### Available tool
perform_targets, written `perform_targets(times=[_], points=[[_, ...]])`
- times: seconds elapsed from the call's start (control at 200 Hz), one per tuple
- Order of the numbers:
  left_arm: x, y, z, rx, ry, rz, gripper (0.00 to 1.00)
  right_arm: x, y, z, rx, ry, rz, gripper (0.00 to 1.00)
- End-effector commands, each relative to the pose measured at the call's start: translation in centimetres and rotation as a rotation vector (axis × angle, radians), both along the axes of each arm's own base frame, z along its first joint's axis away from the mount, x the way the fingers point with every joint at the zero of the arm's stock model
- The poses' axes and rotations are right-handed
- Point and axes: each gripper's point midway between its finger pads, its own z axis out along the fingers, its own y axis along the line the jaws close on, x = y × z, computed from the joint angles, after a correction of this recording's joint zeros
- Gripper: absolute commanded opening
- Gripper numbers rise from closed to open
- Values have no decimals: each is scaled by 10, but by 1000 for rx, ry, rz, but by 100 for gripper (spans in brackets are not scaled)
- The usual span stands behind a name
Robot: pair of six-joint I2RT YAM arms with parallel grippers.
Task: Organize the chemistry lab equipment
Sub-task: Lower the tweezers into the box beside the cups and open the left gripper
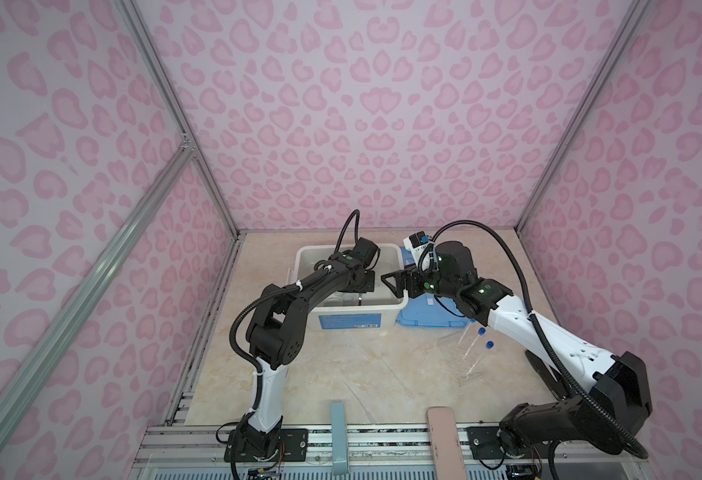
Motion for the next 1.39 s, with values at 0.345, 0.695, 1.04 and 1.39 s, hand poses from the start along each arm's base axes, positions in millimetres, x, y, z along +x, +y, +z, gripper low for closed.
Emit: perform_targets(times=[0.345,0.695,1.04,1.39], points=[[-8,-1,-30,-38,43,54,13,1,2,-4,-1,0,1,94],[-6,4,-25,-23,21,68,35,0,2,-4,-5,1,-2,94],[-4,10,19,-26,-44,76,41,-1,-1,-3,-13,-5,-7,94],[-24,11,126,-171,-197,62,77,-11,-12,26,-44,-68,-12,95]])
